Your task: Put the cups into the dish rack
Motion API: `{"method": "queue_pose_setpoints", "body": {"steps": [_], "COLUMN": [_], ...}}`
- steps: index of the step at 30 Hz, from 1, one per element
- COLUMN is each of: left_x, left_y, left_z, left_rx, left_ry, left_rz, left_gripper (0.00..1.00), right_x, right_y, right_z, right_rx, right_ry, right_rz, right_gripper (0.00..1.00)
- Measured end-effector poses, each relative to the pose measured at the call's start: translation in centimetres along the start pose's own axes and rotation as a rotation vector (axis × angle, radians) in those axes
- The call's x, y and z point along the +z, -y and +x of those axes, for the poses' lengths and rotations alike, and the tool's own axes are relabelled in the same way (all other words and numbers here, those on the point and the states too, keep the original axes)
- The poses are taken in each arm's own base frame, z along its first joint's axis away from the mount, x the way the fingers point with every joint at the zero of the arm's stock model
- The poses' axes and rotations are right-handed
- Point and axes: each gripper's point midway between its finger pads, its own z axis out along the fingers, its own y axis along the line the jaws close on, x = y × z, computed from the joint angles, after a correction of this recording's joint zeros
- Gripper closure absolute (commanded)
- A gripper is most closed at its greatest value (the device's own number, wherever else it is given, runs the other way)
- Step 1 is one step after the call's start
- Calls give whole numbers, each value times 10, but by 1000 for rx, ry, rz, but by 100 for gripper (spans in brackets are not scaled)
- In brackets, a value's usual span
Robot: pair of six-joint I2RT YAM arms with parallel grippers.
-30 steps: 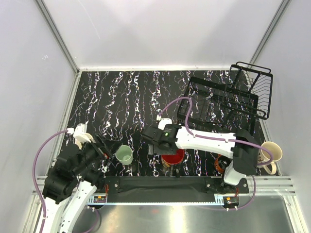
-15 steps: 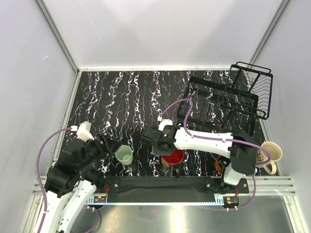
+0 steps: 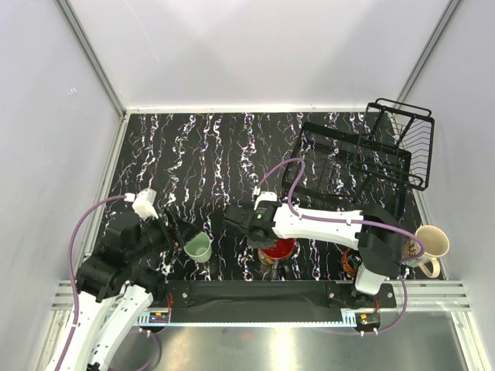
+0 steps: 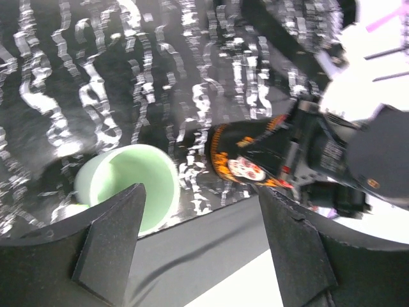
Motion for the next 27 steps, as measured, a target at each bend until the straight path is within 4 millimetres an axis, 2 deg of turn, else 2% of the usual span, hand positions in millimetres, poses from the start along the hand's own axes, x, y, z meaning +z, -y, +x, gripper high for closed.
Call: {"method": "queue_pose_setpoints", "body": {"steps": [3,6,8,10,11,13,16,21,24,27], "left_x": [-1,-7,-9,-10,-11,-11,-10,-7,-3,-4], "left_y": [18,43,59,73,79,89,104,131,149,166], "left_z": [-4,-10,-14,-17,-18,-20,-26,-35,-32,-17], "left_rx": [18,52,63,67,66,62,64,53,64,98], "left_ry": [9,46,55,54,53,46,33,10,-31,-87], "left_rz": [92,235,315,391,424,469,530,641,706,775], "left_gripper": [21,19,18,15,11,10,3,1,1,1], "right_x": [-6,-28,-56,-93,-112,-150,-194,-233,-250,-260], "right_y": [-2,-9,-17,-22,-21,-16,-1,23,25,20], "right_z": [-9,-28,-47,-69,-82,-103,-131,-156,-160,-163], "right_rx": [17,42,76,112,131,162,216,247,244,236], "right_ry": [15,50,98,160,193,264,360,482,520,538], "right_rz": [-31,-127,-242,-375,-433,-538,-653,-751,-816,-861], "right_gripper": [100,100,100,100,100,100,100,100,100,100]}}
